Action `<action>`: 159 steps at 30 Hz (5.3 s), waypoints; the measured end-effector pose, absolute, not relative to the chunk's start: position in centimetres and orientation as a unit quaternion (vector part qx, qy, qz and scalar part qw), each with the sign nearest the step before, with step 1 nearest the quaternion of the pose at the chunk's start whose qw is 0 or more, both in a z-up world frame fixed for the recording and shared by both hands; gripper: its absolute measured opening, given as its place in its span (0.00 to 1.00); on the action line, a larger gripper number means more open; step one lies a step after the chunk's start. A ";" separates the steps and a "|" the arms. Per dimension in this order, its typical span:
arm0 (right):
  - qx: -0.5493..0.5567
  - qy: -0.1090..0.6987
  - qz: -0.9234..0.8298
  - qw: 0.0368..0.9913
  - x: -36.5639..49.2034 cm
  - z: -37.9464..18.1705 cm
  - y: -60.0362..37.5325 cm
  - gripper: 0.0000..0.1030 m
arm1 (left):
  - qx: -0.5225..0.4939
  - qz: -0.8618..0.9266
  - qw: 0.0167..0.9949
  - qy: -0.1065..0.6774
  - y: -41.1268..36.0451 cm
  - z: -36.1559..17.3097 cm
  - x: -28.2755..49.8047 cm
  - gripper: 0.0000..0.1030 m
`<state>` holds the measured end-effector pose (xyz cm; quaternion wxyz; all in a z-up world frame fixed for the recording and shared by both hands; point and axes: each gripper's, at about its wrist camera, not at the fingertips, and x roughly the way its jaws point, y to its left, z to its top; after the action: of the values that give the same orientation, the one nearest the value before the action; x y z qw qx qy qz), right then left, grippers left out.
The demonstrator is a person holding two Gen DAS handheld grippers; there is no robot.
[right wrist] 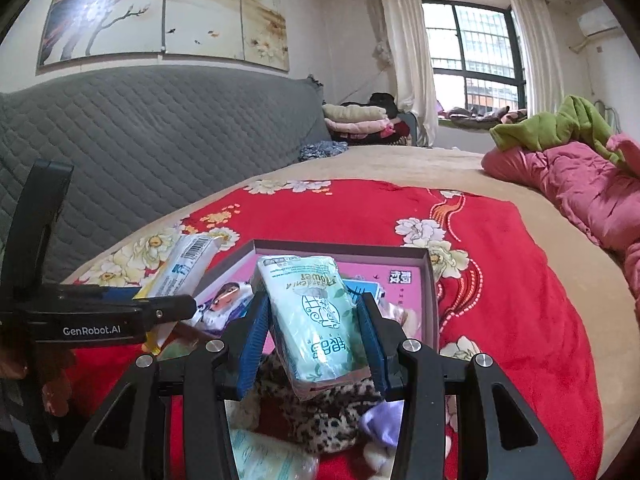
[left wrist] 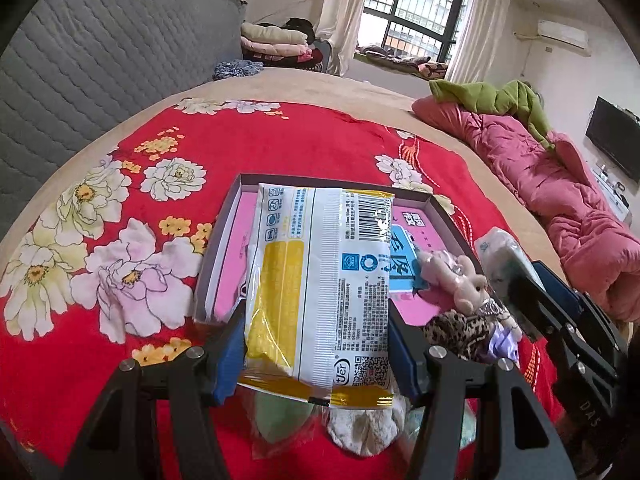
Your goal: Organize soft objects
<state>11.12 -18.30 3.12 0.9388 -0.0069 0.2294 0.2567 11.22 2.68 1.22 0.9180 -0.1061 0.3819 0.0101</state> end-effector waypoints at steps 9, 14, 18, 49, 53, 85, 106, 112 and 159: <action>-0.001 0.231 0.255 0.939 13.3 2.7 -18.2 0.44 | -0.111 0.012 0.918 0.381 2.7 0.9 13.0 0.60; -0.007 0.227 0.254 0.940 14.1 2.6 -18.3 0.44 | -0.111 0.013 0.918 0.381 2.4 0.9 14.0 0.60; -0.008 0.225 0.246 0.943 14.8 2.4 -18.8 0.44 | -0.115 0.012 0.917 0.381 2.1 0.8 14.8 0.60; -0.086 0.254 0.217 0.939 17.9 -0.2 -17.6 0.45 | -0.097 -0.012 0.900 0.425 -0.6 -2.2 18.3 0.60; -0.115 0.254 0.218 0.935 17.6 -0.8 -16.7 0.45 | -0.099 -0.010 0.897 0.430 -0.4 -2.6 18.3 0.60; -0.220 0.263 0.257 0.904 17.2 -2.3 -12.9 0.50 | -0.106 -0.001 0.890 0.444 1.2 -2.9 18.3 0.60; -0.123 0.280 0.274 0.912 17.7 -1.3 -14.6 0.66 | -0.082 0.005 0.889 0.450 0.3 -3.0 18.7 0.60; -0.119 0.279 0.272 0.913 17.6 -1.3 -14.8 0.66 | -0.071 0.010 0.886 0.458 0.1 -3.2 18.8 0.60; -0.092 0.260 0.228 0.934 17.9 -1.0 -16.8 0.71 | -0.075 0.018 0.867 0.493 0.2 -4.7 20.8 0.61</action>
<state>17.95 -16.77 -1.00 0.9339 -0.0917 0.2595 0.2281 20.79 0.20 -4.70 0.8669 -0.0746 0.4926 0.0178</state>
